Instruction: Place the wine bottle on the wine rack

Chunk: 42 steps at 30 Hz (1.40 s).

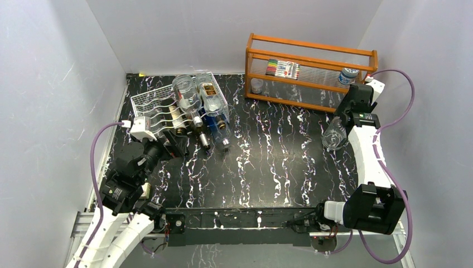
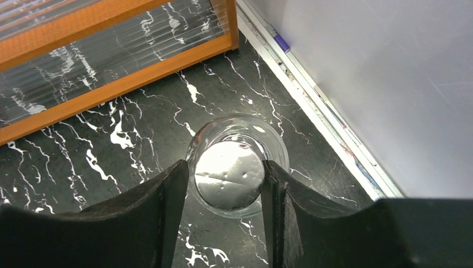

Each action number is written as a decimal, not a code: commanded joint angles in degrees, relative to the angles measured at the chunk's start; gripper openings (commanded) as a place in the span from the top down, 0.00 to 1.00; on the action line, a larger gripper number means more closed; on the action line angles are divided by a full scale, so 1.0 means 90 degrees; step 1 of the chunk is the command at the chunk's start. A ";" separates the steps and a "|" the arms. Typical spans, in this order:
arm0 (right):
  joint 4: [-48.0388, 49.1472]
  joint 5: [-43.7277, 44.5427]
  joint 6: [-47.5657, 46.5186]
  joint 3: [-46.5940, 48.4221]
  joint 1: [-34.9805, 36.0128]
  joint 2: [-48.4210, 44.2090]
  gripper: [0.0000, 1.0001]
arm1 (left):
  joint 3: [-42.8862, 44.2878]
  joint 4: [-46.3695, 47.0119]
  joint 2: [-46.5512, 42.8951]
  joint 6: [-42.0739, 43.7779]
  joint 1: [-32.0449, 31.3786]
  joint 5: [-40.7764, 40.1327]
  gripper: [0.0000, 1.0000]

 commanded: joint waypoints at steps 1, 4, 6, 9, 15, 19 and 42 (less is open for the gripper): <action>0.0353 0.0121 -0.0247 0.0203 0.0000 -0.0129 0.42 | -0.0038 0.0110 -0.0019 0.0056 0.0034 -0.0053 0.02; 0.0360 0.0000 -0.0235 0.0205 -0.0005 -0.0056 0.45 | -0.0016 0.0065 -0.0024 0.0074 0.0033 -0.0060 0.02; 0.0371 -0.0030 -0.0234 0.0190 -0.0005 -0.0014 0.53 | 0.0005 0.0018 -0.0024 0.0085 0.0034 -0.0064 0.02; 0.0459 -0.0194 -0.0241 0.0131 -0.0005 -0.0117 0.66 | 0.0042 -0.0043 -0.0038 0.0096 0.0033 -0.0098 0.02; 0.0516 -0.1003 -0.0192 0.0024 0.0025 -0.0476 0.81 | 0.0053 -0.0044 0.0011 0.0089 0.0035 -0.0034 0.02; 0.0469 -0.1780 -0.0005 -0.0033 0.0360 -0.0669 0.85 | 0.0214 -0.0038 0.0132 0.0422 0.0034 0.0209 0.02; -0.0722 -0.0860 -0.0716 0.0669 0.4446 -0.0576 0.72 | 0.0431 0.0212 0.0479 0.0541 0.0034 0.0289 0.02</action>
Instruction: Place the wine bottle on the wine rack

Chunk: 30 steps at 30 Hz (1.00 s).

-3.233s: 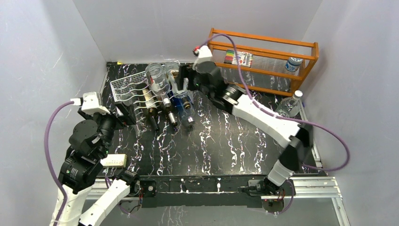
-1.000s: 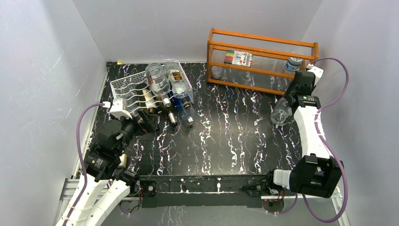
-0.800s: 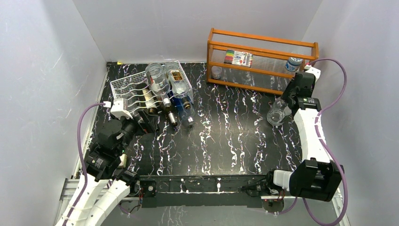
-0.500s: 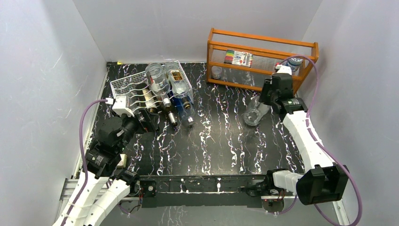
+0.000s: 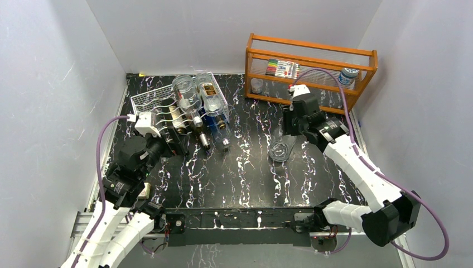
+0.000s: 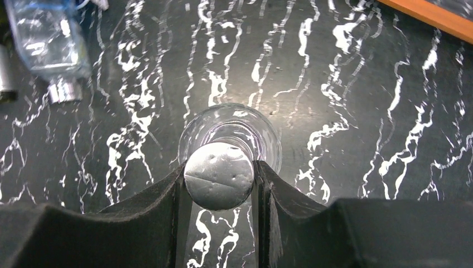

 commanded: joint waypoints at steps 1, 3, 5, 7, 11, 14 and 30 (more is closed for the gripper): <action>0.0432 0.0437 -0.0201 0.0584 0.0824 0.0079 0.72 | 0.0166 0.0228 0.0053 0.0004 0.0032 0.0091 0.02; 0.0451 0.0862 -0.0275 0.0652 0.1207 0.0253 0.72 | 0.0155 0.0248 0.0064 0.0004 0.0031 0.0102 0.02; 0.0498 0.1053 -0.0330 0.0742 0.1457 0.0407 0.72 | 0.0146 0.0254 0.0059 0.0009 0.0034 0.0090 0.02; 0.0594 0.1027 -0.0326 0.0826 0.1543 0.0528 0.70 | 0.0147 0.0240 0.0049 0.0032 0.0033 0.0067 0.02; 0.0779 0.0762 -0.0173 0.0851 0.1549 0.0540 0.54 | 0.0143 0.0235 0.0022 0.0062 0.0032 0.0047 0.02; 0.0621 0.0691 -0.0024 0.0928 0.1548 0.0583 0.46 | 0.0130 0.0235 -0.0001 0.0071 0.0038 0.0032 0.02; -0.1135 0.0391 0.0006 0.1703 0.1447 0.1422 0.44 | 0.0075 0.0049 -0.0105 0.0194 0.0033 -0.0135 0.02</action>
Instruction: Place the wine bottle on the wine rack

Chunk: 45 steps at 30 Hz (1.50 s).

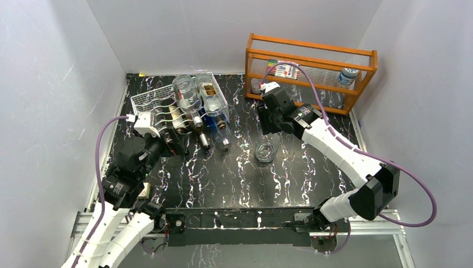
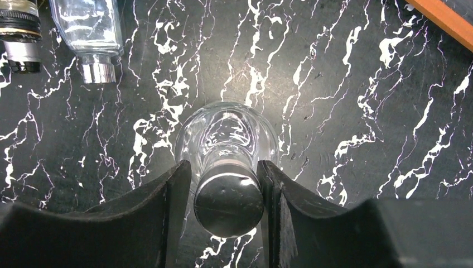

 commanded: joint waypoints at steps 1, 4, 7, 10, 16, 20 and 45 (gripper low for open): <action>-0.0232 -0.0064 -0.0045 0.0131 -0.0013 -0.0162 0.45 | 0.0069 -0.0029 -0.0052 0.0064 0.0038 -0.0059 0.02; -0.0149 -0.0027 -0.0088 0.0121 -0.0019 -0.0135 0.57 | 0.0078 -0.0033 -0.0051 0.0053 0.0033 -0.0062 0.02; 0.0021 -0.0018 -0.0144 0.0111 -0.0032 -0.0106 0.76 | 0.0089 -0.0045 -0.0051 0.0053 0.0033 -0.0070 0.02; 0.0694 0.0003 -0.0292 -0.0057 -0.0030 -0.0270 0.82 | 0.0120 -0.0087 -0.0051 0.0060 0.0033 -0.0086 0.02; 0.3166 0.0640 -0.0929 -0.1193 -0.0026 -0.0932 0.96 | 0.0158 -0.0071 0.0004 -0.0034 0.0031 -0.0099 0.02; 0.4261 0.0940 -0.1001 -0.1901 -0.0023 -0.1137 0.99 | 0.0194 -0.0084 0.0070 -0.0144 0.0036 -0.0165 0.02; 0.4387 -0.0032 0.0677 -0.4588 0.0016 -0.3360 1.00 | 0.0179 0.0164 0.0565 -0.0357 0.0028 -0.0038 0.02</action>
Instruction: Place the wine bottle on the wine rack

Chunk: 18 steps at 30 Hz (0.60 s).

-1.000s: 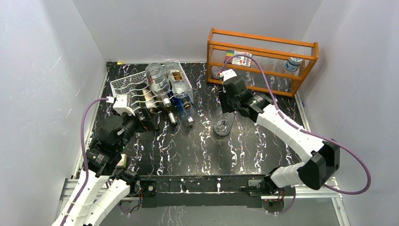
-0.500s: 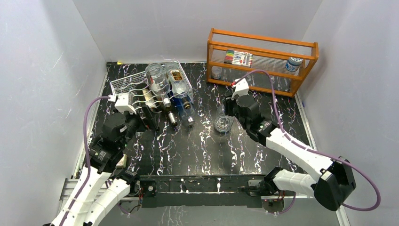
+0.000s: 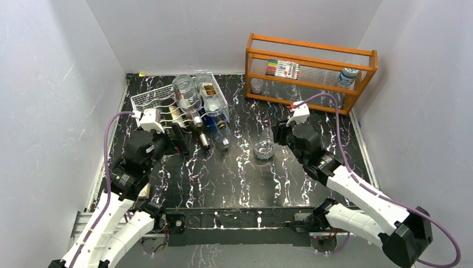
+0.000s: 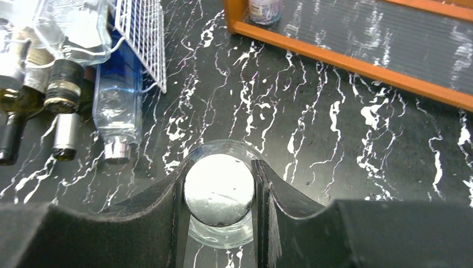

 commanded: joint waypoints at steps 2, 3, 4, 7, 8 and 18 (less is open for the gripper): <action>-0.0657 -0.1221 0.0946 -0.0234 0.0022 -0.0255 1.00 | 0.0146 0.0360 0.0109 -0.0066 0.0034 0.0119 0.02; -0.0799 -0.1294 0.1026 -0.0176 0.0021 -0.0191 1.00 | 0.0158 0.0460 0.0176 -0.0093 0.0035 0.0170 0.02; -0.0915 -0.1308 0.1091 -0.0155 0.0030 -0.0146 1.00 | 0.0208 0.0541 0.0257 -0.0124 0.0035 0.0249 0.02; -0.1027 -0.1320 0.1237 -0.0319 0.0034 -0.0276 1.00 | 0.0313 0.0722 0.0480 -0.0213 0.0035 0.0454 0.02; -0.1017 -0.1363 0.1251 -0.0410 0.0036 -0.0364 1.00 | 0.0311 0.0773 0.0522 -0.0239 0.0036 0.0486 0.02; -0.1094 -0.2251 0.1451 -0.1068 0.0033 -0.1426 1.00 | 0.0034 0.0944 0.0713 -0.0665 0.0033 0.0946 0.02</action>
